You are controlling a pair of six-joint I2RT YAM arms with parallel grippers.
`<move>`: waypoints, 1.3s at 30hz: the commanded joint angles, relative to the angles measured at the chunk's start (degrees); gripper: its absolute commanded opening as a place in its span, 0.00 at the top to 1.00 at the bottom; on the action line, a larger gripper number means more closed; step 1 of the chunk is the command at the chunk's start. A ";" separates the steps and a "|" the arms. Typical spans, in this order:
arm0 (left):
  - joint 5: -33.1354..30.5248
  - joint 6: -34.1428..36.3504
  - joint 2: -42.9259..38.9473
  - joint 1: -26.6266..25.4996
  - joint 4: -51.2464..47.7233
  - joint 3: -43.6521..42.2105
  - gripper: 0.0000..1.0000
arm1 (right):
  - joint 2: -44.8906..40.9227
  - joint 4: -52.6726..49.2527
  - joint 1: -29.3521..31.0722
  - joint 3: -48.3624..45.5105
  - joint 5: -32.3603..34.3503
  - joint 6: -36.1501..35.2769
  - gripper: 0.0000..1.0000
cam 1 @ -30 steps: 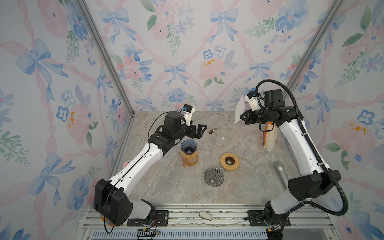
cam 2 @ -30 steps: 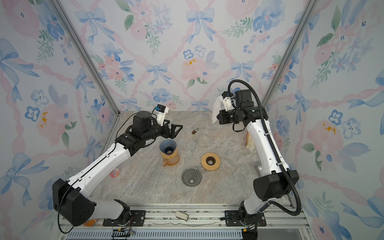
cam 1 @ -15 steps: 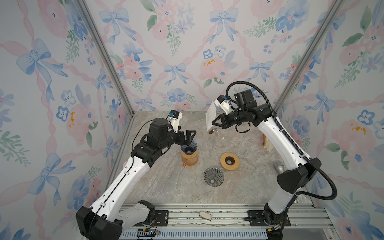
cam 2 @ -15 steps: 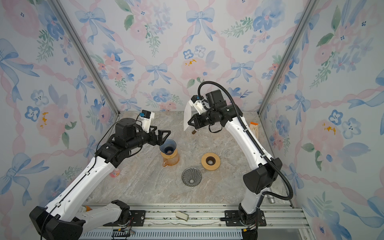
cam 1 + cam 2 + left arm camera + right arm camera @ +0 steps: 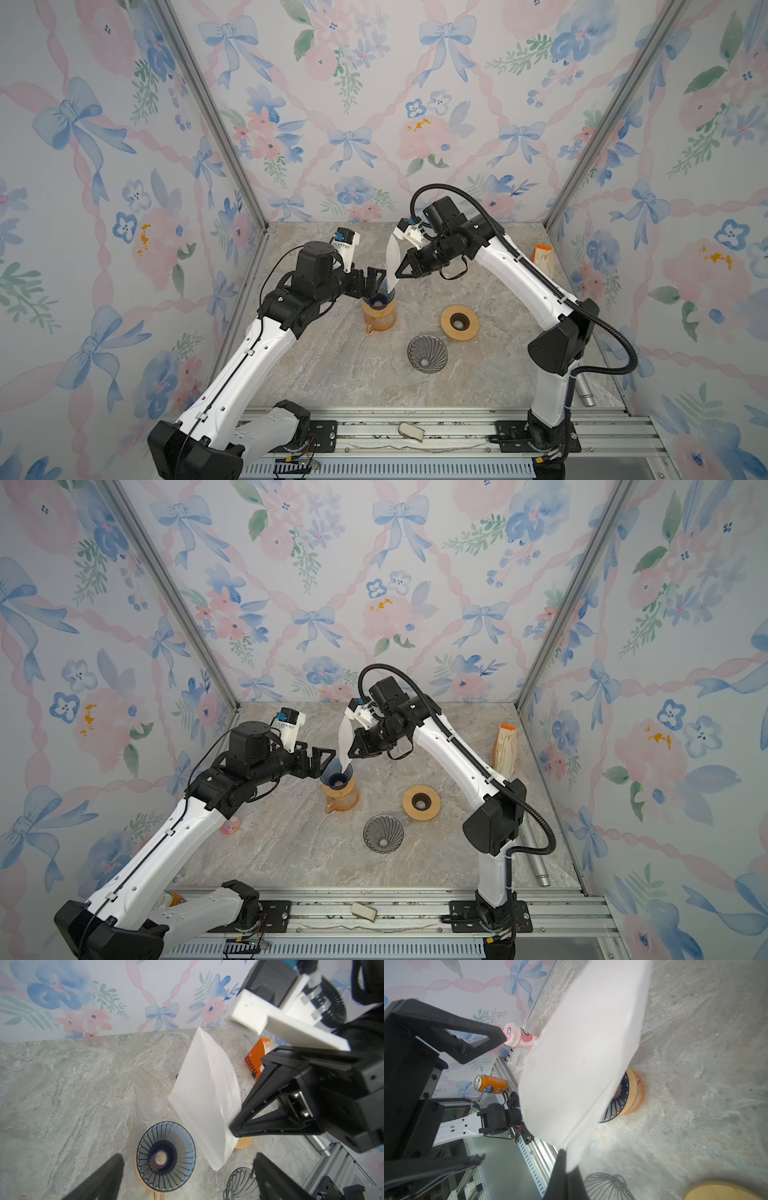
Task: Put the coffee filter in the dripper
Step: 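Carry the filter over the blue dripper with the right gripper while the left gripper approaches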
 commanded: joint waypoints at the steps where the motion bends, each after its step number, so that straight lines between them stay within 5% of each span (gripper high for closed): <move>1: 0.33 -0.60 2.06 0.40 -1.02 1.36 0.02 | 1.92 -6.16 0.84 3.59 0.27 1.24 1.00; 20: 0.41 -0.87 5.90 1.71 -1.08 0.48 0.03 | 6.26 -6.46 2.87 2.17 -7.29 5.73 1.00; 39: -1.63 -0.57 8.84 4.52 -1.09 -2.92 0.23 | 9.13 -4.32 2.32 0.29 -7.83 8.44 0.96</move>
